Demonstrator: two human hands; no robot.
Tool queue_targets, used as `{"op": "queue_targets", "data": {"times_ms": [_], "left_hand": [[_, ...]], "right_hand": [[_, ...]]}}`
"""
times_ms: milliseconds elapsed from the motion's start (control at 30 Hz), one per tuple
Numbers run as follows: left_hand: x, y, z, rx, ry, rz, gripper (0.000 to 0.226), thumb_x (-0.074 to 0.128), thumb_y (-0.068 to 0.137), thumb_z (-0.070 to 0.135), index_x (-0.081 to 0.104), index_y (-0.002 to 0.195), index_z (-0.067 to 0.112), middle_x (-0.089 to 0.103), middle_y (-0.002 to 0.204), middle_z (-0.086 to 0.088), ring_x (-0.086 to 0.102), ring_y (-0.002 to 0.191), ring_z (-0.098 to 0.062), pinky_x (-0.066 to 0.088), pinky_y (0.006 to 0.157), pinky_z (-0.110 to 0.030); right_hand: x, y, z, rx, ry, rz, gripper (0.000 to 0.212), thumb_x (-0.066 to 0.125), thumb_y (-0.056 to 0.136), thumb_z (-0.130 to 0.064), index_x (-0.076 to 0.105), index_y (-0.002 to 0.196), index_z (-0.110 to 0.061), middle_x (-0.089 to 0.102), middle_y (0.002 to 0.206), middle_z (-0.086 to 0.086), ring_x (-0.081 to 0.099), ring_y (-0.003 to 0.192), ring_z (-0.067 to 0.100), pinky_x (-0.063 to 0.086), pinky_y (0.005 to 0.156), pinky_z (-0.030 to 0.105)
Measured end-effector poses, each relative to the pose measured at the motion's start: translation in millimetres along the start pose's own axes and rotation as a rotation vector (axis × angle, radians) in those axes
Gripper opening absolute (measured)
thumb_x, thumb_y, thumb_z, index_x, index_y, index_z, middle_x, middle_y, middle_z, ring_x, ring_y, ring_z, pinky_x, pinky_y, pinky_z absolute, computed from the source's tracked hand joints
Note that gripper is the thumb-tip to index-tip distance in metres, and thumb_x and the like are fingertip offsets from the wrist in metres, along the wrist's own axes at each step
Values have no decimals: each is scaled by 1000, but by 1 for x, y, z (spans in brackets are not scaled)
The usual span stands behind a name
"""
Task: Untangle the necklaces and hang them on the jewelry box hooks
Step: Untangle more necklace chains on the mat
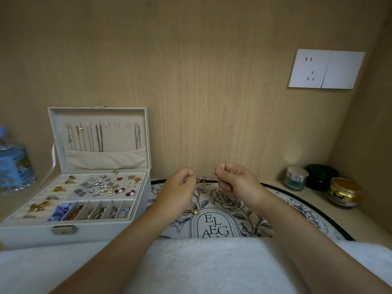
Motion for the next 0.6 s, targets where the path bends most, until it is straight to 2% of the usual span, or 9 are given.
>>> {"op": "queue_targets", "data": {"times_ms": [67,133,200,267,333,433,500,600], "left_hand": [[-1,2,0,-20,-36,-57,27,42,96,11,64,88,23,44,51,11,36,43,-7,30,46,-23],[-3,2,2,-4,-26,-101,23,50,97,16,68,89,28,49,46,19,42,41,3,33,50,-24],[-5,4,1,32,8,-90,14,60,95,24,71,89,30,59,55,25,52,50,8,40,56,-25],[-7,5,-1,44,14,-52,10,65,92,28,74,88,32,64,64,19,56,57,0,45,60,-25],[-8,4,-2,41,21,-10,12,64,92,27,73,86,29,60,64,13,54,58,-8,45,59,-27],[-9,3,1,39,32,17,16,57,94,18,68,84,24,55,63,8,51,55,-9,43,53,-26],[-8,4,2,-6,-24,-10,20,52,94,12,65,81,21,51,62,5,47,56,-13,35,52,-26],[-6,8,1,-161,-284,-86,21,48,95,9,60,79,16,41,61,4,32,49,-12,21,48,-25]], "right_hand": [[-1,-1,-1,10,19,-10,22,41,106,-18,50,86,-16,47,61,1,31,46,11,21,43,21],[-3,-2,-1,14,-9,-4,21,40,105,-18,50,87,-16,55,68,3,38,50,13,25,45,22],[-3,-2,0,18,-57,14,22,39,105,-19,51,87,-16,62,73,3,44,55,13,30,46,21],[-3,-2,0,27,-115,38,25,38,104,-18,53,85,-15,67,78,1,49,58,12,34,48,19],[-2,-1,0,30,-172,63,27,38,102,-18,55,81,-16,71,85,-1,52,63,12,36,51,19],[-2,3,4,29,-247,70,38,41,97,-23,63,67,-28,72,92,8,56,69,14,36,58,25],[-2,3,6,30,-305,80,36,45,97,-31,67,68,-28,69,80,9,55,66,16,36,56,27],[-1,1,8,22,-316,86,30,55,101,-29,67,76,-18,62,63,-7,50,53,6,39,53,18]]}}
Point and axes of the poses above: each hand's wrist, its own y-axis towards the middle knuckle, its own x-axis out of the palm, z = x × y, the point moved 3 cm from there along y, towards the middle knuckle
